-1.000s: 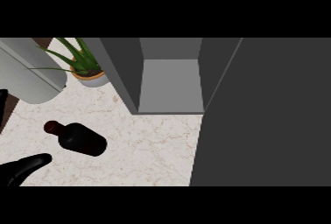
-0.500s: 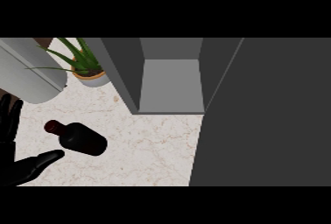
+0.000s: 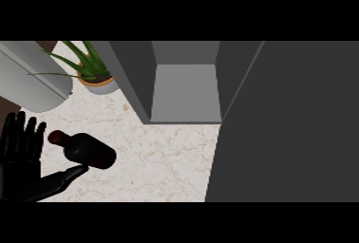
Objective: Pick up the wine, place it into the cabinet and close the cabinet
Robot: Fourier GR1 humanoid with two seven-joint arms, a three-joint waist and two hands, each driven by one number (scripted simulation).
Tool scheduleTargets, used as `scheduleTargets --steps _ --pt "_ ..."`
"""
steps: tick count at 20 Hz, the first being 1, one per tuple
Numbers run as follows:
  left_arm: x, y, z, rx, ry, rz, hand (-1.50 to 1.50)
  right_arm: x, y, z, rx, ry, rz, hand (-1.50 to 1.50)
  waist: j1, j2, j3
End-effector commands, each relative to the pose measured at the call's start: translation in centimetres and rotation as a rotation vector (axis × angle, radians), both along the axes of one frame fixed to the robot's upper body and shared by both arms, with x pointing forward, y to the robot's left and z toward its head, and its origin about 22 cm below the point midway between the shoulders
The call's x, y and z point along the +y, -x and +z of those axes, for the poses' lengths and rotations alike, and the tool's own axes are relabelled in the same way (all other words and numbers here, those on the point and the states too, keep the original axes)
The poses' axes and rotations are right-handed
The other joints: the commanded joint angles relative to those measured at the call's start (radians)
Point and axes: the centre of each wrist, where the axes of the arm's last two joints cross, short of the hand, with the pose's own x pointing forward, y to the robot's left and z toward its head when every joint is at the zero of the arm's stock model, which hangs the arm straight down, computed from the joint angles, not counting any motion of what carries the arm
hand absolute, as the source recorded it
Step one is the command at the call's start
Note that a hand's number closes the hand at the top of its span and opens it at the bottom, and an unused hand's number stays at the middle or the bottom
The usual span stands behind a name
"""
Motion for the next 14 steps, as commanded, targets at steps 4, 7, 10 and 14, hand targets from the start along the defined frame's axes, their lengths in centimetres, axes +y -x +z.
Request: scheduleTargets --steps 4,7,10,14 --pt "1.5 0.2 -3.6 0.001 -0.003 0.010 -1.50 -0.3 1.6 -1.0 0.006 -0.026 0.050 -1.50 0.003 0.002 0.000" --pt "0.7 -0.5 -3.4 0.024 0.002 0.007 -1.50 -0.3 3.3 0.6 0.021 -0.003 0.070 -1.50 -0.002 -0.001 0.000" --pt "2.9 0.1 -7.5 0.034 0.012 0.009 -1.50 -0.4 2.7 0.9 0.005 -0.014 0.080 -1.50 -0.003 0.000 0.000" --pt "0.3 0.1 -10.0 0.063 0.025 -0.004 -1.50 -0.4 3.2 0.6 -0.013 -0.010 0.079 -1.50 -0.005 -0.001 0.000"
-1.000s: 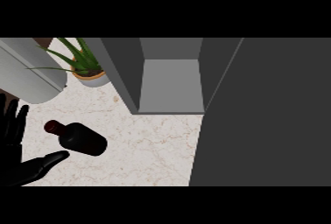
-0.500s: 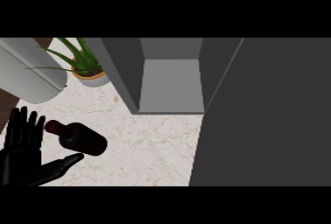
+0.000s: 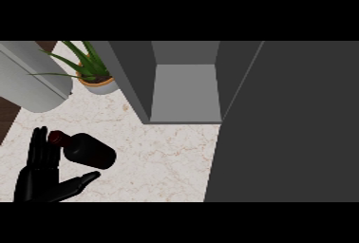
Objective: Pick up the wine, place it into the cabinet and close the cabinet
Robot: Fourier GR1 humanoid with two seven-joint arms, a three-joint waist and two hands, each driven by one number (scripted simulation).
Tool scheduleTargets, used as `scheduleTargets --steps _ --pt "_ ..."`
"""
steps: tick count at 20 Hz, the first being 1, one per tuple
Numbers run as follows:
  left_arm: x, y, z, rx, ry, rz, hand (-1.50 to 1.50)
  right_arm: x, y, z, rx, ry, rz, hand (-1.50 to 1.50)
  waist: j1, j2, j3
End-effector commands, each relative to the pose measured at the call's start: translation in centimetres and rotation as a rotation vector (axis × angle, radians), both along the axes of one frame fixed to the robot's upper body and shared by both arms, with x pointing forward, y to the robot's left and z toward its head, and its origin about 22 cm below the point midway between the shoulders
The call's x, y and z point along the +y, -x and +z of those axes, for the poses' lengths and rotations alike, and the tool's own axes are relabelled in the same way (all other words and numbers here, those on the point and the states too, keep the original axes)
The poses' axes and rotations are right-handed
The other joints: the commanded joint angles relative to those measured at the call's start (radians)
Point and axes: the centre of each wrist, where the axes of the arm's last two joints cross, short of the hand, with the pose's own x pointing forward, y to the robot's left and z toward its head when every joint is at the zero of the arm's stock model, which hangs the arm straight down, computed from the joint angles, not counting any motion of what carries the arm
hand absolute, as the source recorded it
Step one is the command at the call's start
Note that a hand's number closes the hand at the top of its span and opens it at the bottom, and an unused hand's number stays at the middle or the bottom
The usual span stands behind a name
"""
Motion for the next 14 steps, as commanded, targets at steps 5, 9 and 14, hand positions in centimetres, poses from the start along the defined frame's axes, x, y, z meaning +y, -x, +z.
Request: scheduleTargets --steps 5,9,14 --pt "2.0 -0.1 -4.9 0.036 0.032 0.009 -1.50 -0.7 2.6 1.0 -0.018 0.000 0.054 -1.50 -0.002 0.000 0.000" --pt "2.1 0.3 -6.8 0.042 0.048 0.008 -1.50 -0.8 3.6 0.2 -0.005 0.000 0.068 -1.50 -0.004 0.000 0.000" --pt "1.9 0.9 -9.1 0.059 0.095 0.008 -1.50 -0.2 2.6 1.5 0.008 -0.009 0.074 -1.50 -0.003 -0.001 -0.001"
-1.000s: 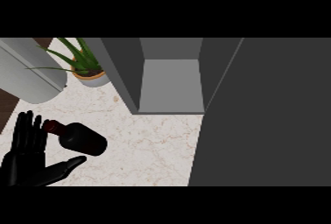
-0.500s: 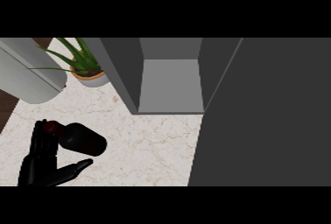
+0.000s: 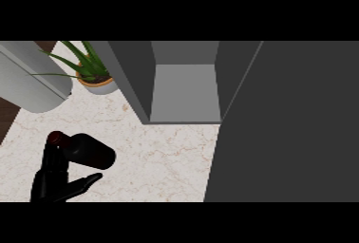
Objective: Pick up the wine, place it into the cabinet and close the cabinet
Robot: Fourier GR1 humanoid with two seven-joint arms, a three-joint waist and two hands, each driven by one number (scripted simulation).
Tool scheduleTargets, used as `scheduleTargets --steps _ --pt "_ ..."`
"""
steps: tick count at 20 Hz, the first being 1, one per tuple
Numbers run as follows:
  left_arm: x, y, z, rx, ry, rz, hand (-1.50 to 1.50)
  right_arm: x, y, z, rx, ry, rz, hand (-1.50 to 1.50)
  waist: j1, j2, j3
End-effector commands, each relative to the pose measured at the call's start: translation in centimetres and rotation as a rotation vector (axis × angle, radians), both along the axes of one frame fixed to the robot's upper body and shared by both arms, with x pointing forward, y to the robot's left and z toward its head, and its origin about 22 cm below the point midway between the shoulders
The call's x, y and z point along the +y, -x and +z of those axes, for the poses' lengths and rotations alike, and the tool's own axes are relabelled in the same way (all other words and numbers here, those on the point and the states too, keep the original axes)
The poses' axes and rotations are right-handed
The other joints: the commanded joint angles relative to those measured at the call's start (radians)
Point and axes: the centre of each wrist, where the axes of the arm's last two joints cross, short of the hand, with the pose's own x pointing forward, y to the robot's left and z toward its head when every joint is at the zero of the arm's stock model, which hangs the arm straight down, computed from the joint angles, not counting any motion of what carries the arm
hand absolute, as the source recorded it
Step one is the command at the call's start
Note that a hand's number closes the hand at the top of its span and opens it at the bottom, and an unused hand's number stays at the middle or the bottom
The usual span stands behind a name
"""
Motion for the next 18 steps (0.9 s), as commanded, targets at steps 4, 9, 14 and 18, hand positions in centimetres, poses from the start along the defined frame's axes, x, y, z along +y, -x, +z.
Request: scheduleTargets --steps 4,9,14,18 --pt "0.2 -1.0 -2.9 -0.006 0.065 0.010 -1.50 -0.4 1.8 -0.1 0.023 -0.022 0.039 -1.50 0.002 0.001 0.000" --pt "-0.9 -1.7 -4.7 -0.004 0.081 -0.031 -1.50 -0.4 2.2 0.4 0.032 -0.019 0.087 -1.50 -0.006 0.001 -0.001" --pt "-1.7 -0.5 -5.9 -0.029 0.052 -0.030 -1.50 -1.6 3.7 -0.6 0.033 -0.014 0.053 -1.50 -0.007 0.001 0.001" --pt "0.4 -2.5 -4.5 -0.054 0.065 -0.046 -1.50 -0.4 2.9 0.4 0.037 -0.029 0.064 -1.50 0.000 -0.001 0.000"
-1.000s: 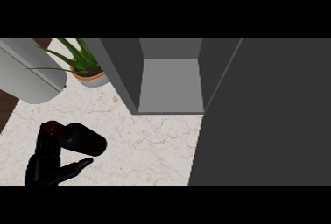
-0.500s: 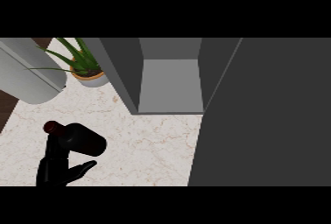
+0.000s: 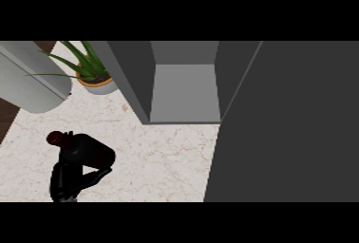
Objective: Pick up the wine, place it into the cabinet and close the cabinet
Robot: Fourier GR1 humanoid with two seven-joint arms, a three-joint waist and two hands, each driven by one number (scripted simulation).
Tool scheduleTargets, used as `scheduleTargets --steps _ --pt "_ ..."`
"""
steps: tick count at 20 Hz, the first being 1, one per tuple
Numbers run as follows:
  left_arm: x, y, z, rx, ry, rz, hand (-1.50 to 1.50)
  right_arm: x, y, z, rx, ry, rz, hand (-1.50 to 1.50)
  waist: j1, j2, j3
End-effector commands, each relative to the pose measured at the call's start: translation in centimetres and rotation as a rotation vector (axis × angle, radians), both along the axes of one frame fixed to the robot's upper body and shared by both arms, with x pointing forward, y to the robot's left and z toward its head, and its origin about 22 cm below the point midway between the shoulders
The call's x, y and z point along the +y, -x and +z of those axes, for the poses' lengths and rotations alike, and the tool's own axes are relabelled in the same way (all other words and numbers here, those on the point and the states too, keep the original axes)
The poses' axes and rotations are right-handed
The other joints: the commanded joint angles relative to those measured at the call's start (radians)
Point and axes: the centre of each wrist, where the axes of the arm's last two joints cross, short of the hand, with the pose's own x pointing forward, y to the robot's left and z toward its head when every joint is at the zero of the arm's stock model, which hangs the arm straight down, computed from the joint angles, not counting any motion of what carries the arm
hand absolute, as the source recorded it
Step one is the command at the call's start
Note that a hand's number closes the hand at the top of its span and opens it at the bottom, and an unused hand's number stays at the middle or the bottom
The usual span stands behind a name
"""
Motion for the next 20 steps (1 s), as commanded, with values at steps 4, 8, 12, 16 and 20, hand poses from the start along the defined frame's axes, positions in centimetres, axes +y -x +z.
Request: scheduleTargets --steps 4,8,12,16,20 --pt "0.4 -1.3 -0.6 -0.056 0.075 -0.024 1.50 -1.3 1.1 -1.4 0.025 -0.013 0.052 -1.50 0.004 0.003 0.001" --pt "-1.6 -1.7 -1.3 -0.067 0.013 -0.123 1.50 -0.5 2.5 -1.3 0.029 -0.014 0.047 -1.50 -0.004 0.002 0.000" --pt "-0.1 -2.9 0.1 -0.131 -0.200 -0.135 1.50 -1.2 2.0 -0.6 0.029 -0.010 0.054 -1.50 -0.008 0.001 0.000" --pt "-1.2 -2.7 0.8 -0.190 -0.234 -0.157 1.50 -1.0 2.3 -0.8 0.039 -0.022 0.053 -1.50 0.004 -0.002 0.001" --pt "-6.9 -5.4 1.6 -0.272 -0.248 -0.312 1.50 -0.4 2.0 -1.0 0.028 0.021 0.055 -1.50 -0.003 -0.002 0.001"
